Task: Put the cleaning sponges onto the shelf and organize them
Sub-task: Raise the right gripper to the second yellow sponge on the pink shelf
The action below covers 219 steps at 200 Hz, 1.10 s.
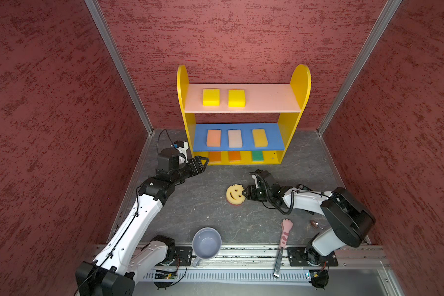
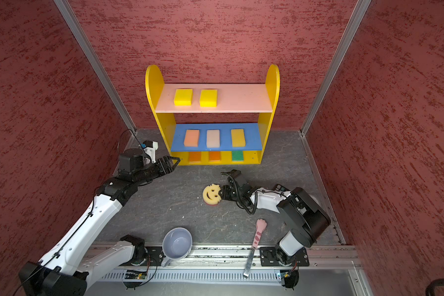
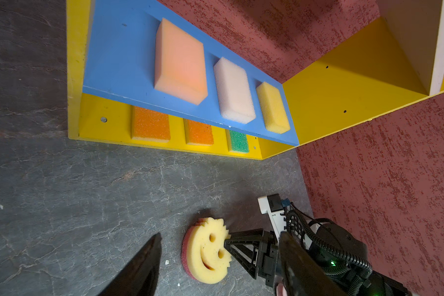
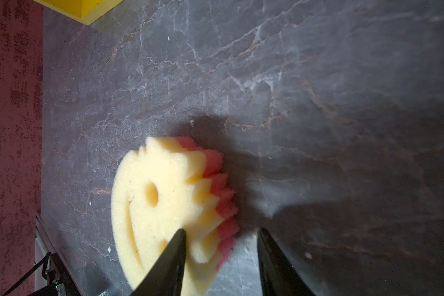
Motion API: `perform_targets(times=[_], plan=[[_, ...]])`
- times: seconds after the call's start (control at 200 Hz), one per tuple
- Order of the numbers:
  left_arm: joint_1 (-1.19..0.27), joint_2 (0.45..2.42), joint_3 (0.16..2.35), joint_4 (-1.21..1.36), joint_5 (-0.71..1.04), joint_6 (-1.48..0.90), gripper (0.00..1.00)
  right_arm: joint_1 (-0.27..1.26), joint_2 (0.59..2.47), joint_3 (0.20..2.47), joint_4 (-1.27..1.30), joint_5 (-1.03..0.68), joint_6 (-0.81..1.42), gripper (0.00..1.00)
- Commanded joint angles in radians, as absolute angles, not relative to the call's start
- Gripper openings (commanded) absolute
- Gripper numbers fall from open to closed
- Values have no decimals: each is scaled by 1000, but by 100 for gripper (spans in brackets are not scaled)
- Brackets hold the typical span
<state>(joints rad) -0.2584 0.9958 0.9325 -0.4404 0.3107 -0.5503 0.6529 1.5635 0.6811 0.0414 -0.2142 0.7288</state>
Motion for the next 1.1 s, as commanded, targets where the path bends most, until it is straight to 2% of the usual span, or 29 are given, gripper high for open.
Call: perform_targets(times=[0.0, 0.261, 0.416, 0.566, 0.686, 0.782, 0.902, 1.092], plan=[[-242, 1002, 949, -436, 311, -526, 72, 654, 1476, 749, -47, -129, 695, 50], [-221, 1001, 925, -417, 329, -549, 72, 653, 1323, 1038, -361, 42, 511, 52], [-217, 978, 909, -434, 330, -550, 73, 652, 1348, 1338, -504, 112, 386, 52], [-208, 928, 909, -472, 307, -542, 73, 652, 1397, 1606, -521, 156, 289, 52], [-192, 905, 929, -521, 286, -517, 74, 649, 1448, 1788, -519, 192, 244, 48], [-174, 899, 933, -530, 282, -510, 75, 644, 1553, 1943, -559, 219, 220, 42], [-160, 894, 931, -541, 308, -520, 75, 624, 1680, 2142, -632, 205, 223, 41], [-156, 830, 897, -569, 278, -527, 76, 581, 1884, 2432, -744, 158, 259, 54]])
